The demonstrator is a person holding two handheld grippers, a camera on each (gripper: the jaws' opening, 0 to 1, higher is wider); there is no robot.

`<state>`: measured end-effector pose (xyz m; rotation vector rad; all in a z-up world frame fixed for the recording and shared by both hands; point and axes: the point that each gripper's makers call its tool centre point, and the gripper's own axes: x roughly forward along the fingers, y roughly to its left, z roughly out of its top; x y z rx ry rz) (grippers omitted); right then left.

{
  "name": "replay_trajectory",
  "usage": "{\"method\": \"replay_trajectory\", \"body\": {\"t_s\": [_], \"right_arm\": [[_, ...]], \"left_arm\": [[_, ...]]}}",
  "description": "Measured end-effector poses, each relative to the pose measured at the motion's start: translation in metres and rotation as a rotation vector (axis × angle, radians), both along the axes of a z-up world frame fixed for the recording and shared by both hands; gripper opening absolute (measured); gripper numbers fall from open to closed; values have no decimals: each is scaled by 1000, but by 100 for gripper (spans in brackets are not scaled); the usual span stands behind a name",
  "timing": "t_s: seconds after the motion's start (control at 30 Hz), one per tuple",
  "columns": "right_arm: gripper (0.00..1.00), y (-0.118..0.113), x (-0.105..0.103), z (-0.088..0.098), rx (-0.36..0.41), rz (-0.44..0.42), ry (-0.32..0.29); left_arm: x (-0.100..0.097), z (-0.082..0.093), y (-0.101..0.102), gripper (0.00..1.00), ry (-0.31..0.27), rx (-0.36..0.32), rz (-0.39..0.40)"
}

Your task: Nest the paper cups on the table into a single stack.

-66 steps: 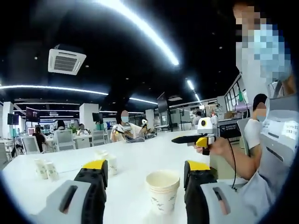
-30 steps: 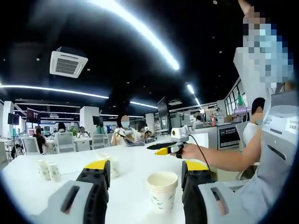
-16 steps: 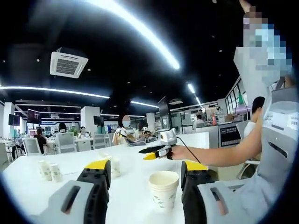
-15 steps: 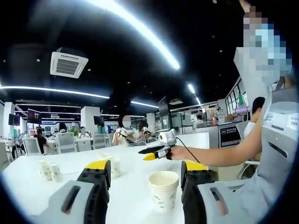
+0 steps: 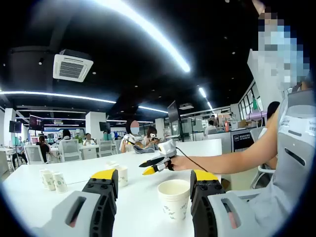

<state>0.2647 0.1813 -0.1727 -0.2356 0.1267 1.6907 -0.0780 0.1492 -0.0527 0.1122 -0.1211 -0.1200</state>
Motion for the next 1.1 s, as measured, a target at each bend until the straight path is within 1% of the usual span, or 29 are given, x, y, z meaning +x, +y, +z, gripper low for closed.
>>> {"method": "replay_trajectory", "body": {"t_s": [0.1, 0.17, 0.27, 0.37, 0.4, 0.5, 0.57, 0.63, 0.73, 0.77, 0.83, 1.0, 1.1], "right_arm": [[70, 6, 0, 0, -1, -1, -2], [69, 6, -5, 0, 0, -5, 1], [69, 15, -9, -1, -4, -6, -2], [69, 19, -11, -2, -9, -5, -10], [68, 23, -8, -2, -10, -4, -10], [68, 26, -5, -5, -17, -5, -9], [68, 26, -10, -6, -20, -6, -9], [68, 29, -8, -7, -23, -5, -6], [67, 27, -11, -8, -27, -5, -5], [67, 31, -12, -8, -28, -2, -6], [66, 37, -7, -7, -24, -3, -2], [65, 50, -6, -2, -9, 4, 10], [64, 50, -7, -3, -14, 6, 8]], "left_arm": [[0, 0, 0, 63, 0, 3, 1], [0, 0, 0, 63, -1, 4, 1], [-1, 1, 1, 63, -4, 4, 4], [-2, 1, 2, 62, -8, 5, 7], [-2, 1, 3, 62, -8, 4, 7], [-2, 1, 4, 62, -7, 6, 9], [-3, 1, 3, 62, -8, 9, 9], [-3, 2, 3, 62, -9, 10, 10], [-4, 2, 4, 62, -11, 12, 12], [-4, 1, 5, 62, -10, 14, 13], [-4, 1, 5, 62, -10, 15, 14], [-3, 0, 5, 62, -8, 18, 12], [-3, 0, 5, 62, -7, 20, 13]]}}
